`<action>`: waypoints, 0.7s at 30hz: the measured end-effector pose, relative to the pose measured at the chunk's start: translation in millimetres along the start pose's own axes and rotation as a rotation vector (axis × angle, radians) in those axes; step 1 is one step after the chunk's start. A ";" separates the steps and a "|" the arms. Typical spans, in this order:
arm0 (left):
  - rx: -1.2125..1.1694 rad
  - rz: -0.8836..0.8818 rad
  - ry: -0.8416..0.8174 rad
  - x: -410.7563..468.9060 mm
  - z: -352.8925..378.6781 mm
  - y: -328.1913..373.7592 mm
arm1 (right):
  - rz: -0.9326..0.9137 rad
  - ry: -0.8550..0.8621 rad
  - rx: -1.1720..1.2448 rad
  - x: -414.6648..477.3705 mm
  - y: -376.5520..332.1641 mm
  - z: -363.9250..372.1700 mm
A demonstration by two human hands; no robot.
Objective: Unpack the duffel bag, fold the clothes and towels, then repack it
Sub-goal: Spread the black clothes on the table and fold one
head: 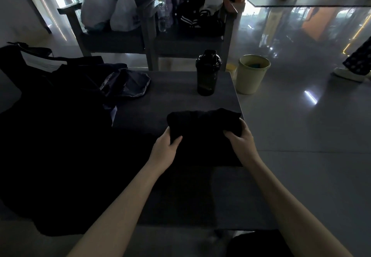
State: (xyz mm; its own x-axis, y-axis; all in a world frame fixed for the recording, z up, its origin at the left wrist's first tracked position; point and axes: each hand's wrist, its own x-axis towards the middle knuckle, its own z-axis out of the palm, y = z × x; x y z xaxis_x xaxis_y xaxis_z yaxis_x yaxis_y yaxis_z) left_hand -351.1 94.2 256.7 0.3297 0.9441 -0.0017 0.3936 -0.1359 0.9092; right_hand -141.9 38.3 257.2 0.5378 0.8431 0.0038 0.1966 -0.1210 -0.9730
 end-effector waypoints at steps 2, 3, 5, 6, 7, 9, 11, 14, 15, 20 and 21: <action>0.064 0.028 0.020 3.4 3.7 -1.7 | -0.015 0.043 -0.039 -1.9 4.8 -1.7; 0.112 0.041 0.026 4.4 5.6 -1.8 | -0.011 0.074 -0.061 -2.7 6.1 -1.6; 0.219 0.039 0.038 6.6 11.5 -1.6 | 0.021 0.125 -0.131 -4.5 7.2 1.2; 0.264 0.019 0.058 8.4 14.4 -0.8 | 0.032 0.139 -0.174 -4.6 8.6 3.9; 0.296 -0.009 0.081 10.7 16.6 0.2 | 0.032 0.151 -0.216 -4.8 10.7 6.9; 0.328 -0.093 0.119 16.0 19.5 2.6 | 0.030 0.180 -0.307 -4.5 13.6 12.9; 0.339 -0.211 0.144 20.0 20.9 8.1 | 0.013 0.206 -0.463 -6.0 13.3 15.0; 0.548 -0.188 0.203 20.2 25.3 10.7 | -0.191 0.303 -0.838 -12.8 12.7 12.6; 0.687 -0.071 0.229 20.6 28.1 8.4 | -0.295 0.313 -0.917 -14.2 12.9 13.5; 0.980 0.172 -0.114 31.3 34.6 0.0 | -0.223 -0.190 -1.012 -6.4 26.2 16.9; 0.927 0.101 -0.184 33.2 35.0 -4.4 | -0.156 -0.244 -0.981 -4.1 31.4 14.6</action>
State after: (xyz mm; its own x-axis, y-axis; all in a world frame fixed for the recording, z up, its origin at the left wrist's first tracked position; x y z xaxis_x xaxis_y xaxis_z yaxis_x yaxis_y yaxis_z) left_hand -311.9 115.6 238.0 0.4979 0.8637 -0.0785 0.8543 -0.4729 0.2158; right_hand -149.9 38.7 223.3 0.2885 0.9567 -0.0395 0.8936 -0.2839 -0.3478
